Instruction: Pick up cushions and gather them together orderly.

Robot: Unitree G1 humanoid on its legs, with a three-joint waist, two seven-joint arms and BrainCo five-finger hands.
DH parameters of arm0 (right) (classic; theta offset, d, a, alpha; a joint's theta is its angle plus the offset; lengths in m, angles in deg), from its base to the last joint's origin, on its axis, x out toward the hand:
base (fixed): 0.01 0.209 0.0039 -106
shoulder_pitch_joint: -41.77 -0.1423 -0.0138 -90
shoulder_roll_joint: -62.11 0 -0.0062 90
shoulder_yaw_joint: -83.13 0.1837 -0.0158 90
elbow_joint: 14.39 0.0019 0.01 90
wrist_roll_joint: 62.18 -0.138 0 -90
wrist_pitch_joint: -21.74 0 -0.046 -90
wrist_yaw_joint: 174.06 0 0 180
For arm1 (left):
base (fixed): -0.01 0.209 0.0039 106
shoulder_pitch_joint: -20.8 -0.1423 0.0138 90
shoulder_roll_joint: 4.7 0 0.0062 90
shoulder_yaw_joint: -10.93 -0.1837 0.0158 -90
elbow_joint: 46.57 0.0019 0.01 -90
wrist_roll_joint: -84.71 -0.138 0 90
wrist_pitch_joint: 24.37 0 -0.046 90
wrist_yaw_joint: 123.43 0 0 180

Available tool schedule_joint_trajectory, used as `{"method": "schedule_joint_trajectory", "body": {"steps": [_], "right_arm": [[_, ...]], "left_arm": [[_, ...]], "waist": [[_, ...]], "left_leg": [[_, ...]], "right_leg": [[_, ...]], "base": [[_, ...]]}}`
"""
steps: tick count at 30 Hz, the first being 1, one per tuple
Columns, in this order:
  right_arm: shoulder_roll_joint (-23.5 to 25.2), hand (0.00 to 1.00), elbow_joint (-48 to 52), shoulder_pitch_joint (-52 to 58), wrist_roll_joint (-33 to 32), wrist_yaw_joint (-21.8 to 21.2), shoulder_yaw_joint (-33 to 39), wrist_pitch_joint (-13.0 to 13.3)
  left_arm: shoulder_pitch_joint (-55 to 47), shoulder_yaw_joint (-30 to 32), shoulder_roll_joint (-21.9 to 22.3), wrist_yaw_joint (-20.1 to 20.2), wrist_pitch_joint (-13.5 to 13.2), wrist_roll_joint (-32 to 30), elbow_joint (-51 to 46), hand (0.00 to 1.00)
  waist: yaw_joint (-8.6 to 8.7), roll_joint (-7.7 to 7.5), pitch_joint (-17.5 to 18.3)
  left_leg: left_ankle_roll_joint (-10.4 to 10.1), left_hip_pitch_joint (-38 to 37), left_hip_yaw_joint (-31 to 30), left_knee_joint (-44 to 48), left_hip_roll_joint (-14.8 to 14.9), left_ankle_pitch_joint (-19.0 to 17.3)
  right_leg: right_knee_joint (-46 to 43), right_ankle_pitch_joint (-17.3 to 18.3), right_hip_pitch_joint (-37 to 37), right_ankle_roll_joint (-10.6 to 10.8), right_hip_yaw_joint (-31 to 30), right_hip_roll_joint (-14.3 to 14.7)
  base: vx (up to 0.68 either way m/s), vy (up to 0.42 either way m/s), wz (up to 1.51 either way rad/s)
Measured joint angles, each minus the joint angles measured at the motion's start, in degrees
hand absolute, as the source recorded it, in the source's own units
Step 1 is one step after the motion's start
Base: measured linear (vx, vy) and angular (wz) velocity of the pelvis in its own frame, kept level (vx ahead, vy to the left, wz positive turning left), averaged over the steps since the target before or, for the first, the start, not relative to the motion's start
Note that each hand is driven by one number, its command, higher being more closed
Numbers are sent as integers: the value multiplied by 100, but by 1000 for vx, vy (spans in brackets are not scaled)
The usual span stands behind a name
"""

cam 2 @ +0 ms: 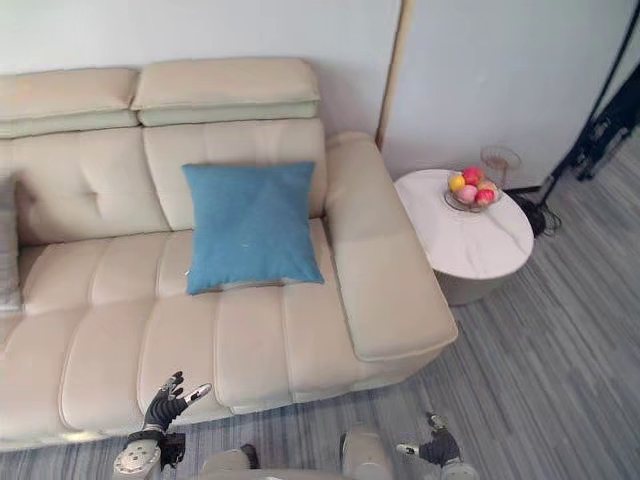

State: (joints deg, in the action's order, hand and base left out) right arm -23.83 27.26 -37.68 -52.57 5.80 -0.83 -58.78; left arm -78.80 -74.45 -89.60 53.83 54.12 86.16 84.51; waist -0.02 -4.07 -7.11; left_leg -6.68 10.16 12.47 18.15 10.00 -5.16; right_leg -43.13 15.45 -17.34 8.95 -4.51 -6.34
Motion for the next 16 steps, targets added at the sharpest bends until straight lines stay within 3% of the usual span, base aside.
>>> {"method": "schedule_joint_trajectory", "body": {"steps": [1, 2, 3, 4, 6, 7, 8, 11, 13, 14, 15, 16], "right_arm": [[-43, 0, 60, -153, -26, 16, 22, 3], [-74, 0, 293, -323, -59, 27, 18, 23], [-77, 0, 309, -376, -61, 31, 18, 27], [-75, 0, 232, -449, -76, 45, 18, -5], [-71, 0, 220, -421, -121, 60, 57, -72], [-54, 0, 194, -426, -137, 122, 131, -101], [-48, 0, 178, -434, -192, 133, 207, -105], [-62, 0, 104, -448, -232, 129, 263, -108], [-65, 0, -62, -456, -229, 123, 323, -121], [-84, 0, -95, -442, -228, 119, 409, -131], [8, 0, -253, -452, -228, 111, 479, -150], [9, 0, -267, -451, -229, 111, 485, -155]], "left_arm": [[64, -10, 144, -6, -1, 3, -23, 0], [65, -103, 329, 0, -1, 11, -103, 0], [99, -145, 359, -5, 0, 11, -102, 0], [118, -280, 463, 12, 5, 16, -108, 0], [109, -280, 513, 13, 4, 23, -117, 0], [134, -276, 507, 11, 3, 22, -134, 0], [178, -266, 495, 10, 2, 22, -140, 0], [169, -258, 490, 21, 2, 18, -126, 0], [179, -260, 491, 25, 4, 12, -121, 0], [176, -260, 490, 31, 4, 6, -117, 0], [236, -234, 374, 25, 15, 5, -66, 0], [234, -235, 341, 27, 15, 4, -62, 0]], "waist": [[-127, 167, -42], [-251, 356, -136], [-231, 397, -217], [-172, 549, -285], [-58, 537, -290], [-57, 532, -292], [-80, 504, -300], [-69, 505, -292], [-58, 554, -262], [-6, 743, -163], [62, 608, -184], [74, 601, -174]], "left_leg": [[-77, 188, 4, -28, 123, 136], [-141, 447, 33, -177, 342, 396], [-164, 465, 4, -190, 346, 473], [-226, 457, -145, -478, 422, 806], [-198, 392, -132, -720, 411, 999], [2, 431, -73, -327, 355, 750], [165, 448, -38, -11, 292, 513], [341, 129, 54, 608, 157, -126], [281, -254, 48, 127, 45, -317], [95, -572, 24, -715, -11, -415], [46, -642, 30, -1014, -118, -311], [39, -639, 26, -1061, -139, -245]], "right_leg": [[515, 38, 29, -61, 44, 159], [1055, 197, 52, -464, 237, 297], [1071, 107, 12, -602, 271, 329], [1116, -17, -1, -776, 471, 449], [1303, -188, -14, -949, 697, 410], [1513, -321, -22, -1082, 753, 393], [1686, -451, 4, -1111, 758, 355], [2183, -852, -6, -1054, 784, 274], [2381, -963, 8, -944, 838, 268], [2504, -1038, -12, -833, 949, 342], [2617, -1179, 15, -749, 938, 257], [2736, -1291, 66, -702, 947, 229]], "base": [[-241, -253, -26], [-204, -199, -30], [-352, -240, 6], [-251, -145, 32], [-282, -154, 52], [-252, -121, 42], [-191, -86, 15], [-173, -11, 6], [-141, 84, 17], [-141, 100, 40], [-105, 89, 43], [-65, 36, 25]]}}
